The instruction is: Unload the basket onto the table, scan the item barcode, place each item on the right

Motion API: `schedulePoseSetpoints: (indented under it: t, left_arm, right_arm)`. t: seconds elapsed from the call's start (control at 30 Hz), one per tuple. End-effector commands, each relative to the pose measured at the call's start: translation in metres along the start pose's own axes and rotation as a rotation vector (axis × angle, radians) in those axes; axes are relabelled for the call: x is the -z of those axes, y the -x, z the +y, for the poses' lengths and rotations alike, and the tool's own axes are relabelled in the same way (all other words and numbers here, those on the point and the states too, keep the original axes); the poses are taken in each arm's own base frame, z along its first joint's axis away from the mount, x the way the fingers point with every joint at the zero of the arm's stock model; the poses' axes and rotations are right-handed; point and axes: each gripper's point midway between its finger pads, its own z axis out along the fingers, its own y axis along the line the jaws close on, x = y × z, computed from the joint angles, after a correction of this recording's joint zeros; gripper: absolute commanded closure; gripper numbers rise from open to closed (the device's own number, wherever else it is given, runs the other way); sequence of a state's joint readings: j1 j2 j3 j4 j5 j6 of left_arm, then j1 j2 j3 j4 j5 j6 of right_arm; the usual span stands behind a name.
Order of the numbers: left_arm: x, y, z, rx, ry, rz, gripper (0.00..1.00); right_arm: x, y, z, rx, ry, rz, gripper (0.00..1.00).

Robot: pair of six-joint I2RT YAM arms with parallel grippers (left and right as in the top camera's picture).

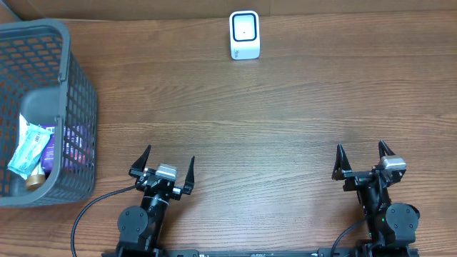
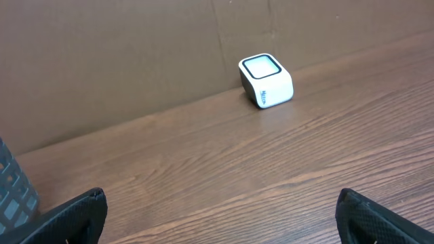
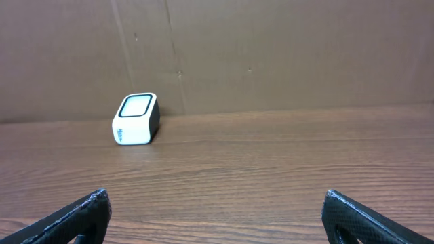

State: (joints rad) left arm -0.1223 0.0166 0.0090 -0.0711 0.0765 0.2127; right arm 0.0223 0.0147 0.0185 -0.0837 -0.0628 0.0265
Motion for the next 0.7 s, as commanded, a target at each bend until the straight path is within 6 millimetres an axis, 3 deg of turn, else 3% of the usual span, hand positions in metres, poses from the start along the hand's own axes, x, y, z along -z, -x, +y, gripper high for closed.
schedulePoseSetpoints:
  t: [0.0,0.67]
  left_arm:
    - [0.0005,-0.0006,0.0029,0.015,0.016,-0.002,0.00]
    - [0.0005,-0.0011,0.0049,0.003,0.028,0.001,0.00]
  right_arm:
    - [0.0000,-0.0015,-0.0003,-0.006,-0.003,-0.006,0.00]
    - [0.0000,-0.0015,-0.0003,-0.006,-0.003,-0.006,0.00]
